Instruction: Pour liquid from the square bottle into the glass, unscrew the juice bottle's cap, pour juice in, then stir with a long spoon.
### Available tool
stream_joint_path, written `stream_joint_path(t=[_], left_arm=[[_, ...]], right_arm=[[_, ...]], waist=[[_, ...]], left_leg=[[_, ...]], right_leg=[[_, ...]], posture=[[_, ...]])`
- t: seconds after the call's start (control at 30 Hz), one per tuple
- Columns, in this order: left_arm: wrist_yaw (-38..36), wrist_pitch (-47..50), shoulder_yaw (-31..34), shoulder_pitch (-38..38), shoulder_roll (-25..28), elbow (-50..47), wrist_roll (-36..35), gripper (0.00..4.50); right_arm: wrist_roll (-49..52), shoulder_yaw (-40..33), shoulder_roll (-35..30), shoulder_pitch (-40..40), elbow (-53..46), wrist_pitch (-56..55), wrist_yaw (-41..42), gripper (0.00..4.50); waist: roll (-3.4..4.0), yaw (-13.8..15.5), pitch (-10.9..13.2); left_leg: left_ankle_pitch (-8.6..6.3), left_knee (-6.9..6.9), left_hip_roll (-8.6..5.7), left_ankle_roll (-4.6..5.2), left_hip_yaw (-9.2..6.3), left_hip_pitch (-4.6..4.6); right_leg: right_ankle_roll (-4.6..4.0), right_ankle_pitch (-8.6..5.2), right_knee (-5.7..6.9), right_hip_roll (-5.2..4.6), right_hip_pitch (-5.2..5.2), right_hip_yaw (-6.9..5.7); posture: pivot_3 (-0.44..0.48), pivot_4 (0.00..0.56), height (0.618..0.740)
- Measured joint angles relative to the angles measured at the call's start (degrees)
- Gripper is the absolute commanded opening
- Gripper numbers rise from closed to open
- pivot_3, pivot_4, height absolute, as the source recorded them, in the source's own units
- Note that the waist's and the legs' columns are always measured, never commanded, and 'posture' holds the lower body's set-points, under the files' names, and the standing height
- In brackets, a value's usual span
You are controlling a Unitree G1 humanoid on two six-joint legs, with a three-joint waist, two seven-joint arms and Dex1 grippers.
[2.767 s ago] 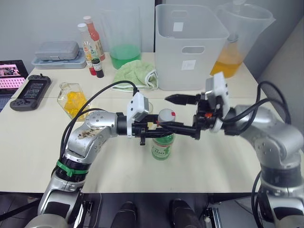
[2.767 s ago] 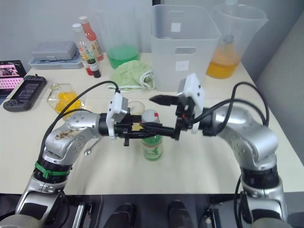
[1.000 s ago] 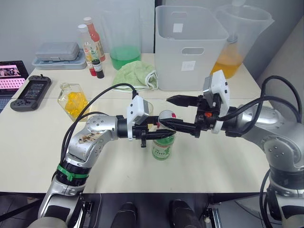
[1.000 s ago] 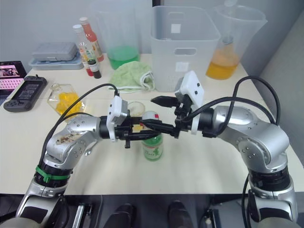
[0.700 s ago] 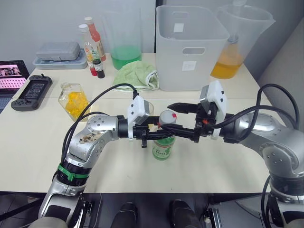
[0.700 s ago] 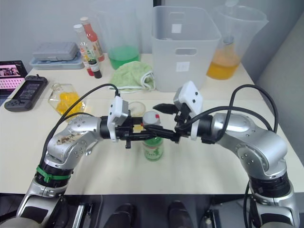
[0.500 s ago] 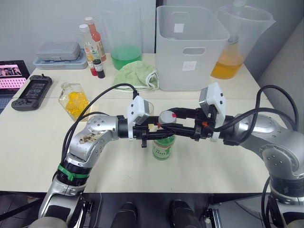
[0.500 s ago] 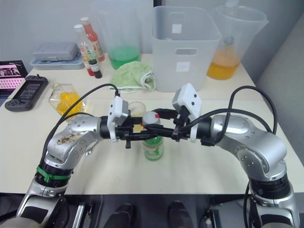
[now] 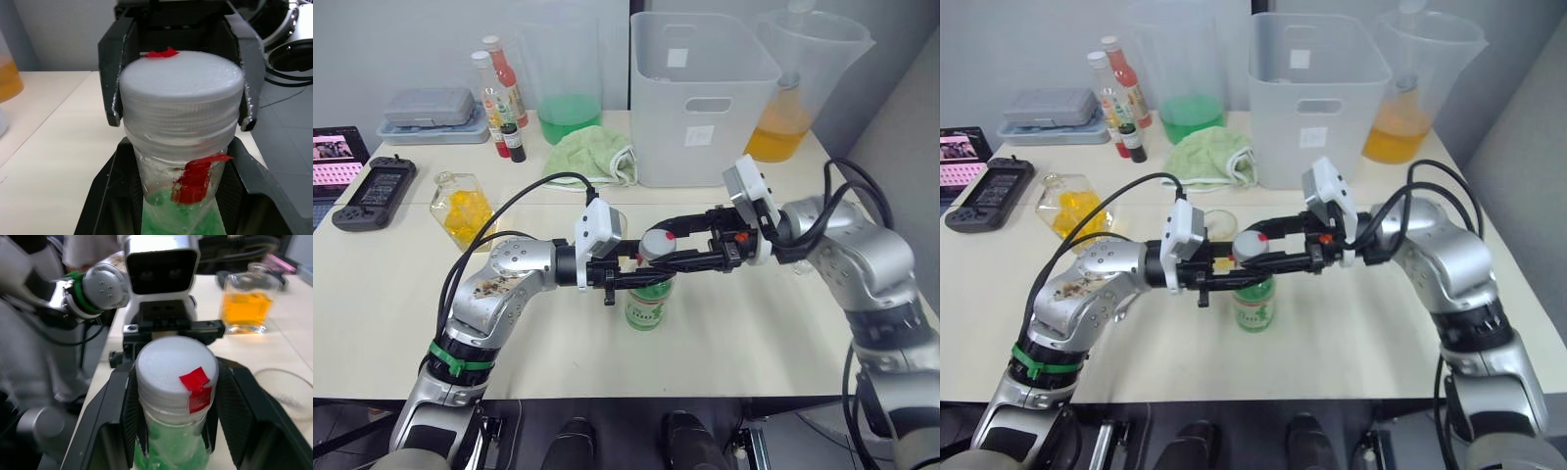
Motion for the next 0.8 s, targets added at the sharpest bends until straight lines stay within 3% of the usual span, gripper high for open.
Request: stream_joint_path(t=[0.1,0.23,0.3,0.47,0.63,0.8], left_arm=[[0.82,0.24,0.36,1.29,0.6,-1.61,0.01,1.52],[2.17,0.33,1.32,2.72,0.89,-2.72,-0.03,1.52],[2.59,0.35,1.77,3.25,0.94,-2.86,-0.16,1.52],[2.46,-0.94,1.95,4.53,0.57,-3.32,-0.91,1.52],[1.5,-2.32,1.38,4.58,0.38,-2.98,-1.22,1.52],[0.54,-3.27,0.84,3.51,0.31,-0.95,-1.22,1.52]], right_arm=[[-1.62,3.97,1.94,-5.88,9.59,-6.6,8.41,1.72],[0.27,9.75,1.3,-10.71,14.76,-10.44,9.46,1.72],[0.62,11.23,1.4,-12.29,16.26,-10.33,9.57,2.74],[0.24,10.71,-1.51,-12.31,15.78,-6.04,9.56,4.4],[4.45,0.68,-5.73,-6.0,7.35,1.61,7.27,4.46],[8.91,-10.13,-8.13,2.72,-4.93,8.62,-2.41,4.46]], waist=[[0.0,-0.05,0.0],[0.0,-0.21,0.0],[0.0,-0.45,0.0],[0.01,-0.02,0.0],[0.0,0.35,0.0],[0.0,0.39,0.0]], left_leg=[[0.0,-0.02,0.01,0.0,0.0,0.07],[0.0,-0.04,0.05,0.0,0.0,0.13],[0.0,-0.04,0.05,0.0,0.0,0.18],[-0.01,-0.04,0.03,-0.01,0.0,0.08],[-0.02,-0.03,0.01,0.0,-0.01,-0.15],[-0.02,-0.03,0.01,0.0,0.0,-0.12]], right_leg=[[-0.01,0.0,0.04,0.0,0.01,0.0],[-0.03,0.02,0.08,0.01,0.01,0.0],[-0.03,0.01,0.15,0.01,0.0,0.0],[-0.03,0.01,0.13,0.0,-0.06,0.0],[-0.02,0.01,0.01,-0.03,-0.16,0.0],[-0.01,0.0,0.02,-0.02,-0.14,0.0]], posture=[[0.0,0.15,0.74],[0.0,0.15,0.74],[0.0,0.15,0.74],[0.0,0.15,0.74],[0.0,0.15,0.74],[0.0,0.15,0.74]])
